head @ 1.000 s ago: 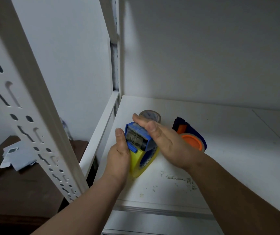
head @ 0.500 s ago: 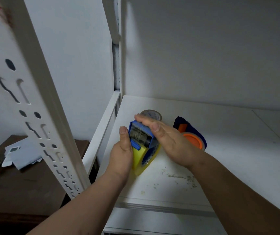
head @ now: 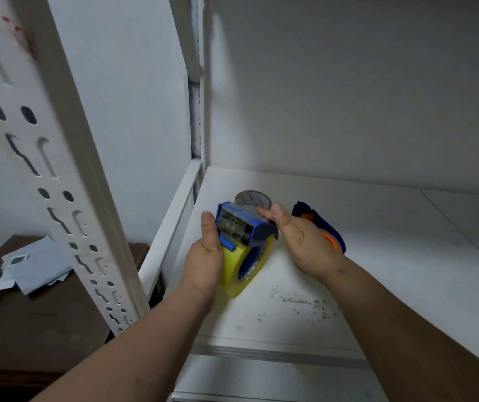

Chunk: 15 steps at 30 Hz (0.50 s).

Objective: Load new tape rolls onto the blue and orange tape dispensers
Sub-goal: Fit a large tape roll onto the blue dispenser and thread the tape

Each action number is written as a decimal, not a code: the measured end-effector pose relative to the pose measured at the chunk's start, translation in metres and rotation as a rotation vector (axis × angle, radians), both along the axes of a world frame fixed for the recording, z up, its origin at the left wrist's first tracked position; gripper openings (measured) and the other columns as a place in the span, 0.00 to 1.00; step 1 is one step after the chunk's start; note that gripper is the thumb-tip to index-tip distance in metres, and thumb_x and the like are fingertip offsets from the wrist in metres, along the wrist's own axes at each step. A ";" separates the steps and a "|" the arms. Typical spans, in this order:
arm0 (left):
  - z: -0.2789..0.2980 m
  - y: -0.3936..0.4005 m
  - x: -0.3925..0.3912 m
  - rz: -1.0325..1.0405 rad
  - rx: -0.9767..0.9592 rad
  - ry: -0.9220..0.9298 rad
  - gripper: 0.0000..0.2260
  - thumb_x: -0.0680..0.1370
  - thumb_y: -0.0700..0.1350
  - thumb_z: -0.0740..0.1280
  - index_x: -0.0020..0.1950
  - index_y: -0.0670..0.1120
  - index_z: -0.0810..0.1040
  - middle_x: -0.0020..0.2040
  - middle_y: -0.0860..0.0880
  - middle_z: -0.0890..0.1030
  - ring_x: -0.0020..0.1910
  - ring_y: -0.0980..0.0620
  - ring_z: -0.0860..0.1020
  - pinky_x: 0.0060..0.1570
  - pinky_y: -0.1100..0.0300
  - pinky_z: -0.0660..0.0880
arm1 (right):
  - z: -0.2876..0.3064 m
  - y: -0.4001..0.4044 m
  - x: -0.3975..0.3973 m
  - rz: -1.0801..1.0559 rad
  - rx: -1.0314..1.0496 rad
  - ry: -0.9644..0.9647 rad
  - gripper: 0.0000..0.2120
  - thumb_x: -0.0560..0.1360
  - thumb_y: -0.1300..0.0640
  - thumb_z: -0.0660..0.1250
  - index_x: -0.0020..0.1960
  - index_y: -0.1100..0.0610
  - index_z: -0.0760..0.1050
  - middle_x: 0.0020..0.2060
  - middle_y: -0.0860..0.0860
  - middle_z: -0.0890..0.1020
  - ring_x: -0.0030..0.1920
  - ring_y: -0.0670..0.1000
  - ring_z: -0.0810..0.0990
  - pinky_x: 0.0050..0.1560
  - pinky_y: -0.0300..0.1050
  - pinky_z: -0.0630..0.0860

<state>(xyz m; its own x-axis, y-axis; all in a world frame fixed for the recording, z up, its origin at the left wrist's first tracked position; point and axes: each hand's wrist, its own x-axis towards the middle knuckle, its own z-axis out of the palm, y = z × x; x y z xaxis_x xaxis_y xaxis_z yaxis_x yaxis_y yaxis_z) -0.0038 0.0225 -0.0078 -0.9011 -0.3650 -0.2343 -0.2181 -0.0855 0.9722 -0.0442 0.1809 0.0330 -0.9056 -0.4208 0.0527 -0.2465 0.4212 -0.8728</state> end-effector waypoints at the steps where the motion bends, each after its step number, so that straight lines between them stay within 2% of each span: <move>1: 0.000 -0.001 -0.001 -0.001 0.019 -0.002 0.36 0.61 0.80 0.46 0.35 0.58 0.85 0.38 0.51 0.87 0.47 0.47 0.83 0.55 0.50 0.78 | -0.005 0.001 0.002 -0.007 -0.016 0.014 0.33 0.70 0.25 0.45 0.67 0.38 0.69 0.60 0.30 0.72 0.59 0.28 0.67 0.51 0.20 0.60; 3: -0.001 -0.003 -0.003 -0.004 0.051 -0.013 0.36 0.66 0.78 0.47 0.38 0.55 0.85 0.40 0.50 0.88 0.48 0.46 0.84 0.57 0.49 0.78 | -0.016 0.000 0.006 0.006 -0.027 0.027 0.32 0.70 0.25 0.47 0.69 0.37 0.64 0.65 0.33 0.70 0.63 0.30 0.66 0.54 0.24 0.60; 5: 0.002 -0.001 -0.007 -0.026 0.045 -0.037 0.34 0.72 0.75 0.47 0.37 0.54 0.84 0.37 0.51 0.87 0.46 0.47 0.84 0.52 0.52 0.79 | -0.023 0.000 0.007 0.006 -0.015 0.030 0.28 0.71 0.27 0.51 0.69 0.34 0.62 0.68 0.39 0.69 0.65 0.37 0.67 0.54 0.28 0.62; 6: 0.004 0.000 -0.010 -0.035 0.043 -0.047 0.34 0.73 0.75 0.48 0.37 0.53 0.84 0.35 0.51 0.87 0.44 0.47 0.84 0.49 0.52 0.80 | -0.022 0.001 0.006 0.010 -0.010 0.016 0.24 0.71 0.28 0.52 0.66 0.29 0.61 0.68 0.40 0.69 0.64 0.37 0.68 0.52 0.28 0.63; 8: 0.010 0.000 -0.015 -0.032 0.056 -0.069 0.34 0.74 0.74 0.49 0.39 0.51 0.84 0.33 0.49 0.86 0.41 0.46 0.85 0.46 0.53 0.80 | -0.019 0.004 0.001 0.027 0.006 -0.017 0.16 0.71 0.29 0.56 0.58 0.21 0.60 0.63 0.35 0.70 0.60 0.31 0.69 0.50 0.28 0.65; 9: 0.013 0.000 -0.018 -0.026 0.066 -0.088 0.34 0.74 0.74 0.49 0.41 0.50 0.84 0.32 0.49 0.86 0.39 0.46 0.85 0.43 0.53 0.81 | -0.018 0.005 -0.001 0.037 0.009 -0.025 0.15 0.71 0.31 0.58 0.55 0.19 0.59 0.61 0.32 0.70 0.59 0.29 0.68 0.51 0.29 0.65; 12: 0.021 -0.002 -0.022 -0.029 0.262 -0.166 0.33 0.74 0.73 0.51 0.46 0.47 0.83 0.34 0.44 0.87 0.33 0.46 0.86 0.33 0.56 0.81 | -0.021 0.006 -0.005 0.035 0.046 -0.015 0.22 0.69 0.37 0.65 0.56 0.19 0.59 0.61 0.34 0.73 0.60 0.35 0.72 0.57 0.37 0.70; 15: 0.023 -0.005 -0.023 -0.109 0.523 -0.299 0.37 0.73 0.74 0.50 0.53 0.46 0.82 0.42 0.39 0.87 0.37 0.41 0.86 0.38 0.48 0.82 | -0.029 0.005 -0.007 0.009 0.234 0.104 0.35 0.70 0.44 0.69 0.70 0.35 0.53 0.65 0.43 0.72 0.62 0.46 0.74 0.61 0.47 0.74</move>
<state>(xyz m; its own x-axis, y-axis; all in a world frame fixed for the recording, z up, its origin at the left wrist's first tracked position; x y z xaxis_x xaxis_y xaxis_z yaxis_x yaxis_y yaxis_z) -0.0270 0.0173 0.0154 -0.7942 -0.0432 -0.6062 -0.5094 -0.4966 0.7028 -0.0516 0.1860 0.0044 -0.8968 -0.4401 0.0455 -0.3340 0.6061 -0.7218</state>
